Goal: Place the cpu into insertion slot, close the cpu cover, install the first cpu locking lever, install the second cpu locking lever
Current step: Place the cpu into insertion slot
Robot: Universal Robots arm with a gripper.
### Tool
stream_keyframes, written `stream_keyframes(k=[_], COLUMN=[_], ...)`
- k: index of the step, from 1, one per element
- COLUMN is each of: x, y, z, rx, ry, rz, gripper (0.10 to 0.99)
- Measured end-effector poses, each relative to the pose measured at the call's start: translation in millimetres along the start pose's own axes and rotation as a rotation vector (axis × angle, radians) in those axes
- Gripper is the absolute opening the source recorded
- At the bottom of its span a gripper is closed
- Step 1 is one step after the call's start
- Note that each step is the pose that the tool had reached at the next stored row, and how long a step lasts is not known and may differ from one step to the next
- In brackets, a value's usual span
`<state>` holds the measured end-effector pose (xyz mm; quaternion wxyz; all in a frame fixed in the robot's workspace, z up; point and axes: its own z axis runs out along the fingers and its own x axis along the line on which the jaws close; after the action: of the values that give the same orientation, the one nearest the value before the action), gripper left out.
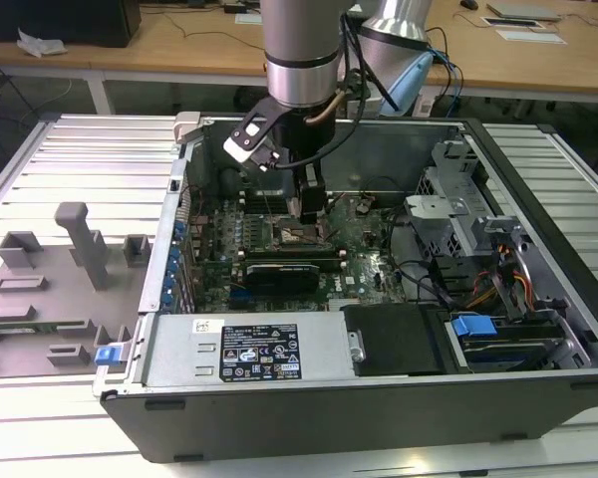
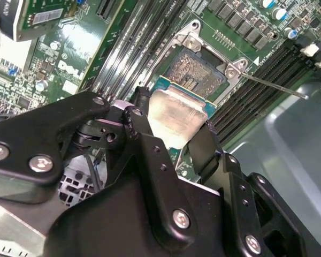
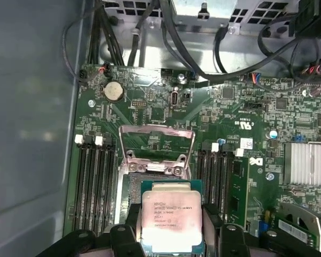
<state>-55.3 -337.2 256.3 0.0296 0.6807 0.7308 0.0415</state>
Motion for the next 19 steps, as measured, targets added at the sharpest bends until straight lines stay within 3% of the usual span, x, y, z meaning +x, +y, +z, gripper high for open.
stream_keyframes(k=[14, 19], x=[0.9, 4.3], y=[-5.5, -5.8], z=[23.3, 27.6], rx=[-0.001, -0.001], ry=[-0.0046, -0.0055], rz=[0.046, 0.054], gripper=[0.541, 0.541])
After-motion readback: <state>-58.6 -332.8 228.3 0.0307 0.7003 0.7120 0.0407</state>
